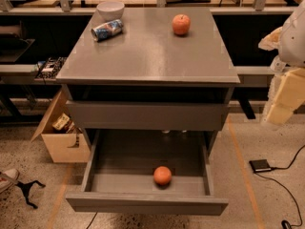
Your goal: Pick orange from middle drawer and place on counter
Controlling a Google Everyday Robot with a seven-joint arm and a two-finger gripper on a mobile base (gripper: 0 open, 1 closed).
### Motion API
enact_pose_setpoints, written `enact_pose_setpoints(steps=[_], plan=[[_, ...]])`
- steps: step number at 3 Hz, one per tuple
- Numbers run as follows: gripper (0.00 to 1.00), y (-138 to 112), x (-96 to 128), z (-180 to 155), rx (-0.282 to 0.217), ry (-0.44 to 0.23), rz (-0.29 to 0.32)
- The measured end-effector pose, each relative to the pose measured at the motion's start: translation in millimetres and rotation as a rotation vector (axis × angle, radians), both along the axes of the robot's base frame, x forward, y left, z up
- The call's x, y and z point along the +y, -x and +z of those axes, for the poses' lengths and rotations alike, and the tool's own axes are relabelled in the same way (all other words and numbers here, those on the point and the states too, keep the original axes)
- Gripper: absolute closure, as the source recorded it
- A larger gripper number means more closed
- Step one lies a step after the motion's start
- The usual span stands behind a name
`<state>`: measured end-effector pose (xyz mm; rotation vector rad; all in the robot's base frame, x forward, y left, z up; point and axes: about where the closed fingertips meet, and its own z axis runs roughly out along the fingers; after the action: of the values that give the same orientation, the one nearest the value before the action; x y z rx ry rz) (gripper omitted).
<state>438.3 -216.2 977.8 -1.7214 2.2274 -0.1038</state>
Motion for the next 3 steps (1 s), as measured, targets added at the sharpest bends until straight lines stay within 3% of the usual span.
enact_pose_setpoints(steps=[2, 3], plan=[[0.00, -2, 3, -4, 0.013, 0.007, -0.027], [0.00, -8, 12, -39, 0.087, 0.029, -0.087]])
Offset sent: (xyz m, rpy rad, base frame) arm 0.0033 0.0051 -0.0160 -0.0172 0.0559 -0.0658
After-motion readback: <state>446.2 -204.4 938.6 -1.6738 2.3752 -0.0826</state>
